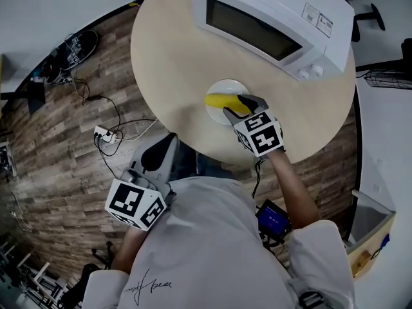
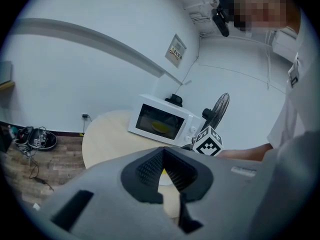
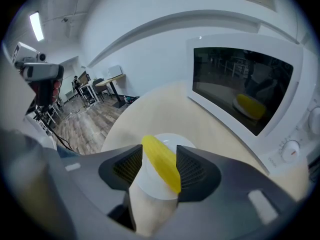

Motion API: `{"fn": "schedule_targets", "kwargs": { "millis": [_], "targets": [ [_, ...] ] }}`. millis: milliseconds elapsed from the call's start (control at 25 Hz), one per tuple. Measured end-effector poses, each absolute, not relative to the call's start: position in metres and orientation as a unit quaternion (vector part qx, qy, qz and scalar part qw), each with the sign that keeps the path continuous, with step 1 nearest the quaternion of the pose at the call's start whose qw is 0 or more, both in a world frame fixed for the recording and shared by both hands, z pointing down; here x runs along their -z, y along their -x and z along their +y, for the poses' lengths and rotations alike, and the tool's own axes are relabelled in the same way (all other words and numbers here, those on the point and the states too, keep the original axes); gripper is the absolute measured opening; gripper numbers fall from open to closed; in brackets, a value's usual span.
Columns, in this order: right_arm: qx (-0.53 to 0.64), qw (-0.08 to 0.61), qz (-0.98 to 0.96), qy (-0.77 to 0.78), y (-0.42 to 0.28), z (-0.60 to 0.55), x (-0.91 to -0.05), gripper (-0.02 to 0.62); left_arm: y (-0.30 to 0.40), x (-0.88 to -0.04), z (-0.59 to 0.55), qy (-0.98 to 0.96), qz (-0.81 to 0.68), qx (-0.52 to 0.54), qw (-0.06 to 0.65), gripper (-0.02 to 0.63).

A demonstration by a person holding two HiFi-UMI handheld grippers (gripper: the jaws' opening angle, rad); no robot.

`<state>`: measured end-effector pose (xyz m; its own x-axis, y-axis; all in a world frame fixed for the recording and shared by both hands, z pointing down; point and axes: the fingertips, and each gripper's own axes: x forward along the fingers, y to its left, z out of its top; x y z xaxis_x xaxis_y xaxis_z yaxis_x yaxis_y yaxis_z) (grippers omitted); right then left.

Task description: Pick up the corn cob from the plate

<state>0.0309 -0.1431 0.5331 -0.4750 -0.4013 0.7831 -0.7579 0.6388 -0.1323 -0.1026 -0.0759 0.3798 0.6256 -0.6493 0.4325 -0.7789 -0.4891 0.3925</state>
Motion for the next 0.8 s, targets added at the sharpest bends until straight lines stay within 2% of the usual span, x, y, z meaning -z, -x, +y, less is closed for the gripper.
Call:
{"fn": "schedule_targets", "kwargs": {
  "millis": [200, 320, 480, 800],
  "targets": [
    [-0.216, 0.406, -0.828, -0.320, -0.030, -0.143, -0.545, 0.234, 0.104, -0.383, -0.078, -0.853, -0.417, -0.113, 0.292, -0.006],
    [-0.189, 0.432, -0.835, -0.284, -0.025, -0.142, -0.552, 0.275, 0.105, -0.384, -0.081, -0.853, -0.415, -0.114, 0.296, -0.006],
    [-0.148, 0.480, -0.829, -0.245, -0.024, -0.142, -0.565, 0.275, 0.102, -0.386, -0.084, -0.853, -0.410, -0.114, 0.303, -0.006],
    [-0.110, 0.531, -0.817, -0.197, -0.026, -0.147, -0.586, 0.276, 0.096, -0.389, -0.091, -0.851, -0.410, -0.118, 0.307, -0.006]
  ]
}}
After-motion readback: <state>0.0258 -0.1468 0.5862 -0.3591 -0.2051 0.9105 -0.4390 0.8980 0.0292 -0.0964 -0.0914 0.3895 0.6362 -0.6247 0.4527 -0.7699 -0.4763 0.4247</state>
